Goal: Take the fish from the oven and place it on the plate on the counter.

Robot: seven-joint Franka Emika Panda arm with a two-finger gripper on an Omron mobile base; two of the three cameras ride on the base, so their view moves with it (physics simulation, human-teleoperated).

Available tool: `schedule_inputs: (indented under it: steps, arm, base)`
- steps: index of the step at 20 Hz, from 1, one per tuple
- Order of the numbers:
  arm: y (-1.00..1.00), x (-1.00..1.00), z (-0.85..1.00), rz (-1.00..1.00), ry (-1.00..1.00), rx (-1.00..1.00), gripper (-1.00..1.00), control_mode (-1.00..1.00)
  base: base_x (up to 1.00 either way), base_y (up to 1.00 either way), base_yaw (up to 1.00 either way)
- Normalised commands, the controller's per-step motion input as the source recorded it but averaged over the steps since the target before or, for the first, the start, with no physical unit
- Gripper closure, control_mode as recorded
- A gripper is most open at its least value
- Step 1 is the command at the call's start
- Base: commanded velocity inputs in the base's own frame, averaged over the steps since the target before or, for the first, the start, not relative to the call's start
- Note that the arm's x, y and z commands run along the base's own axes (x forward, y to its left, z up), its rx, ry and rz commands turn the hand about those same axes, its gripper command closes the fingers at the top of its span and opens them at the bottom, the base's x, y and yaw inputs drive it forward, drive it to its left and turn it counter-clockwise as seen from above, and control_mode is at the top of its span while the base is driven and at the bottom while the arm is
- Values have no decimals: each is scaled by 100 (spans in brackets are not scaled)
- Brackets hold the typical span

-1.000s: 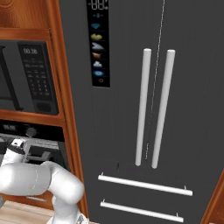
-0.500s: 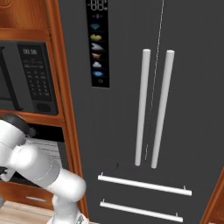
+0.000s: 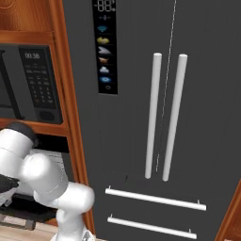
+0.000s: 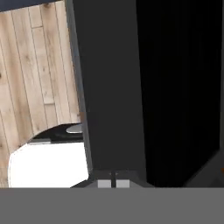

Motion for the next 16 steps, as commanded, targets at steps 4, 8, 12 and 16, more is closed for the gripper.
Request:
schedule_inputs:
  steps: [4,8,12,16]
  arm:
    - [0,-100,10,-18,-13,3,100,-100]
    - [-1,-98,87,-25,-11,9,100,-100]
    - [-18,-77,100,-18,-4,10,100,-100]
    - [-33,-3,68,-24,-5,6,100,-100]
  base:
    - [0,0,0]
    - [0,0,0]
    - [0,0,0]
    - [0,0,0]
